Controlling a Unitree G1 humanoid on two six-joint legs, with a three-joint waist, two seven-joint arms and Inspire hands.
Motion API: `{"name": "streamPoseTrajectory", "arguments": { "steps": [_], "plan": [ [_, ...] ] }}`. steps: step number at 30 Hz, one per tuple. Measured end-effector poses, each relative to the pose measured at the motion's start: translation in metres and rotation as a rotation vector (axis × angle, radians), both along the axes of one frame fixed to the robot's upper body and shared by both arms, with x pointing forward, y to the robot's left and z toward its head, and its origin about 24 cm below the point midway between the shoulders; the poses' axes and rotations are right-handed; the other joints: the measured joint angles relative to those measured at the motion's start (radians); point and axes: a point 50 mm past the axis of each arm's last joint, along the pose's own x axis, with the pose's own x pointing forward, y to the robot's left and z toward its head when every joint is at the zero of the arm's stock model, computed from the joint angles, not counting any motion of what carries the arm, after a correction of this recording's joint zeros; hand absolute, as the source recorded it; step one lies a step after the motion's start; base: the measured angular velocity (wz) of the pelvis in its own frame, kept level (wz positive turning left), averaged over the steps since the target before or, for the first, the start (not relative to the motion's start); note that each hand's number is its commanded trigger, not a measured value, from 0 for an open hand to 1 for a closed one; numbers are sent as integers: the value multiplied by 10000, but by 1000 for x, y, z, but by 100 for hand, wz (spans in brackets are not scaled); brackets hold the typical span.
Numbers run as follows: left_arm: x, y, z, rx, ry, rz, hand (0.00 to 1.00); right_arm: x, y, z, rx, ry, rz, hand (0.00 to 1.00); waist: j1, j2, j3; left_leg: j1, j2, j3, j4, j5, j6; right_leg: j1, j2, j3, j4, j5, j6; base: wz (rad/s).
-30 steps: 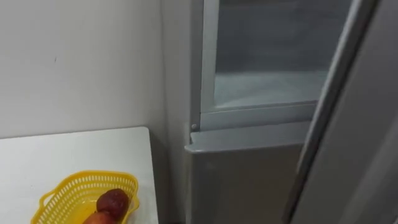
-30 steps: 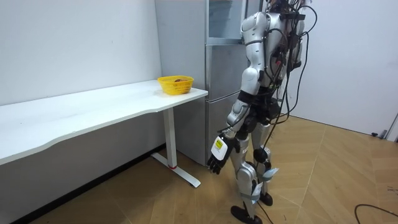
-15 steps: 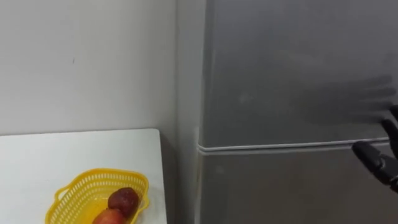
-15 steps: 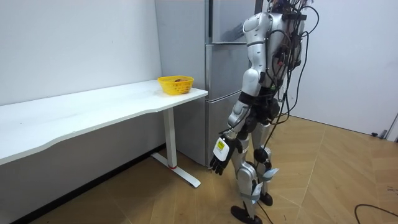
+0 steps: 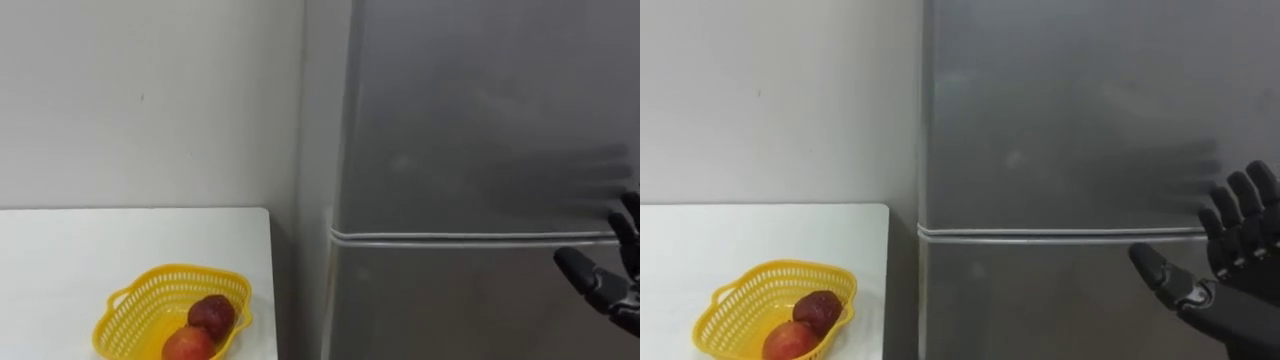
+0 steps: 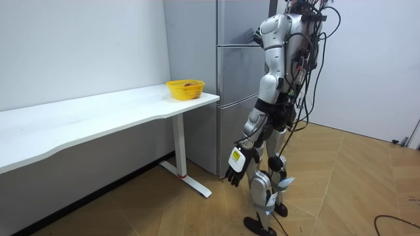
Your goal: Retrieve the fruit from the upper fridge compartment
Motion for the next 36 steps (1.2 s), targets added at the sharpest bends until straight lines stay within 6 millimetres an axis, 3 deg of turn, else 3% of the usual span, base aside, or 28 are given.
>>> {"name": "streamPoseTrajectory", "arguments": {
  "steps": [14, 28, 36],
  "plan": [
    [5, 1, 1, 6, -212, -31, 0, 1, 1, 4, 136, 17, -174, 0, 20, 18, -5, -3, -2, 32, -10, -6, -10, -26, -3, 42, 84, -2, -2, 0],
    [14, 5, 1, -5, -416, 18, 0, 1, -3, 13, -646, 399, -368, 0, -501, 159, -8, 115, 24, 342, -201, -4, -11, -44, 110, 405, -34, 68, 33, -5],
    [18, 9, 2, 361, -457, -98, 0, -19, -27, -11, -1372, 2301, -2444, 0, -874, 218, 12, 108, 79, 621, -241, -16, -30, -232, 167, 623, -50, 73, 24, -10]
  ]
}}
